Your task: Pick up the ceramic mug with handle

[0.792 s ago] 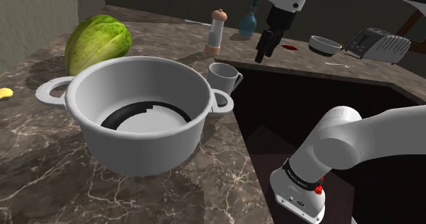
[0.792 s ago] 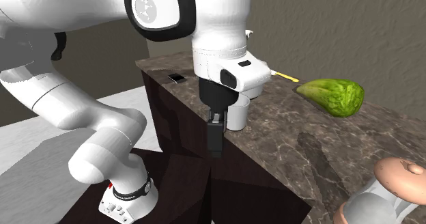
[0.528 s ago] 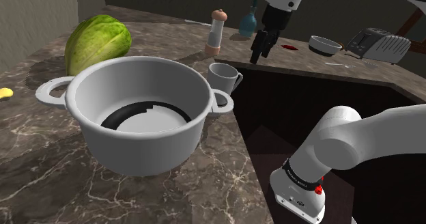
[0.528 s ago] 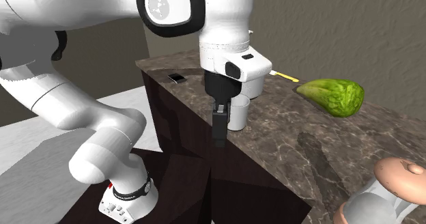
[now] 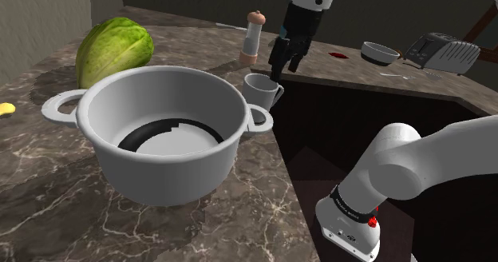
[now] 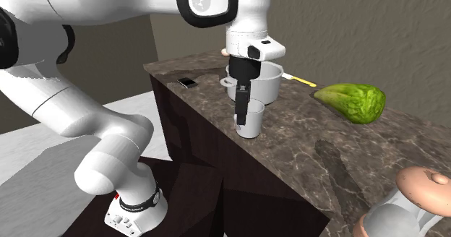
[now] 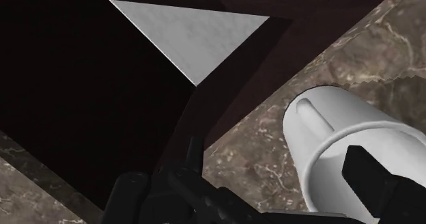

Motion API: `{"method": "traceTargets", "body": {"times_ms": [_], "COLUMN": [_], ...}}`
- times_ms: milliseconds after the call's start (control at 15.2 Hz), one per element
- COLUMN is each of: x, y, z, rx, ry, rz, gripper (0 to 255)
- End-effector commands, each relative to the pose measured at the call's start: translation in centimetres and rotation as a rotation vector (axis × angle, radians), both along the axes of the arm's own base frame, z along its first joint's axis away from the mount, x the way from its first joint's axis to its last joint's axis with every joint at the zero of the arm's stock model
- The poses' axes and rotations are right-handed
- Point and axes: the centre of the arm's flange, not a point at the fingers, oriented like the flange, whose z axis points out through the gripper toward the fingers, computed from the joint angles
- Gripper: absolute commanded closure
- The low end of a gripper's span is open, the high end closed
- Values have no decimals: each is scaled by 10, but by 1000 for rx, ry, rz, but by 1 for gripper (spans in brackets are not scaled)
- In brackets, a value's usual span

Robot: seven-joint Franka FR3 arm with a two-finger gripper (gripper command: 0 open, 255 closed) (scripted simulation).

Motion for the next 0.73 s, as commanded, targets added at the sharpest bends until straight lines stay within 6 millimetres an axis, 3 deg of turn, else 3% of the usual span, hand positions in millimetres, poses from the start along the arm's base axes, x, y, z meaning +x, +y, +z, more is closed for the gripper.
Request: {"method": "traceTargets", "body": {"times_ms": [0, 396, 660], "x": [6, 15, 15], "y": [28, 110, 110], "z": [-1, -2, -18], "rx": [-5, -22, -22], "ry": [1, 3, 3], "rz": [-7, -22, -22], "gripper": [0, 0, 0]}}
